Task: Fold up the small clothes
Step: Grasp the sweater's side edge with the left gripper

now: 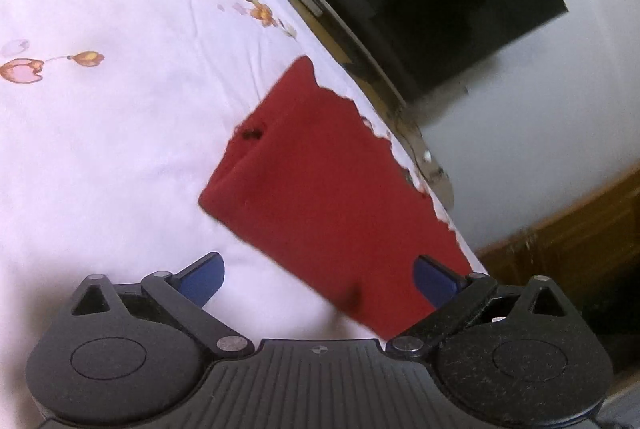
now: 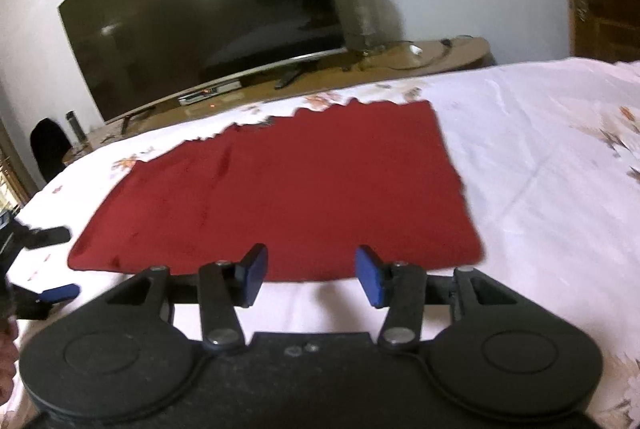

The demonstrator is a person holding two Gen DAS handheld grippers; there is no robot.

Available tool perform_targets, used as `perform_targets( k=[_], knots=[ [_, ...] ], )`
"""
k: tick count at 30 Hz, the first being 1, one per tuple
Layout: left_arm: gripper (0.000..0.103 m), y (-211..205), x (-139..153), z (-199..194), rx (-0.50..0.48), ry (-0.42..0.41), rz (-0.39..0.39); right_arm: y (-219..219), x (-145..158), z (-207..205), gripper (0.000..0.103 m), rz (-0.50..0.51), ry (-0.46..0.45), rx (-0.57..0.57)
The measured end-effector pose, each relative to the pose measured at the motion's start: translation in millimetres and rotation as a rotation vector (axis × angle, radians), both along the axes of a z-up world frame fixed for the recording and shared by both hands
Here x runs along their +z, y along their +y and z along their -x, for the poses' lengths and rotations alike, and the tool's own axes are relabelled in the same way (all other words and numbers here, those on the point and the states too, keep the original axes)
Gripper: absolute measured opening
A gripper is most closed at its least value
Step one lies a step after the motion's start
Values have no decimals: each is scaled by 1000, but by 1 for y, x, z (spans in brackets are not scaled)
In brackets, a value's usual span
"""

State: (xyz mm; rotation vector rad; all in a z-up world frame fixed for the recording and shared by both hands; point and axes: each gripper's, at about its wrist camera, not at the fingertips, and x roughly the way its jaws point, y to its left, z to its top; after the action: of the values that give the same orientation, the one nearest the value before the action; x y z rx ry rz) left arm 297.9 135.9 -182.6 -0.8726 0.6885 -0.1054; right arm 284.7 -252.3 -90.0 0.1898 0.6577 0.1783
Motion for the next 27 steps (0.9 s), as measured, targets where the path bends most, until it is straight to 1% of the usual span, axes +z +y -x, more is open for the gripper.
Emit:
perform_targets(
  k=[5, 8, 12, 16, 24, 25, 26, 27],
  knots=[
    [100, -4, -4, -10, 62, -13, 19, 10, 5, -8, 49, -4, -11, 22],
    [100, -8, -2, -14, 80, -23, 5, 13, 5, -15, 49, -4, -7, 30],
    [100, -14, -2, -21, 84, -44, -32, 20, 3, -24, 50, 2, 2, 46],
    [100, -12, -2, -31, 90, -53, -33, 26, 2, -37, 50, 2, 5, 58],
    [99, -18, -1, -39, 95, -73, -79, 29, -4, -58, 51, -10, 0, 59],
    [98, -19, -1, -38, 97, -74, -82, 29, -5, -61, 51, -11, -1, 57],
    [95, -19, -1, -38, 103, -74, -86, 28, -5, -64, 51, -14, -1, 54],
    [84, -18, -1, -37, 115, -68, -92, 28, -6, -67, 51, -17, -1, 51]
  ],
)
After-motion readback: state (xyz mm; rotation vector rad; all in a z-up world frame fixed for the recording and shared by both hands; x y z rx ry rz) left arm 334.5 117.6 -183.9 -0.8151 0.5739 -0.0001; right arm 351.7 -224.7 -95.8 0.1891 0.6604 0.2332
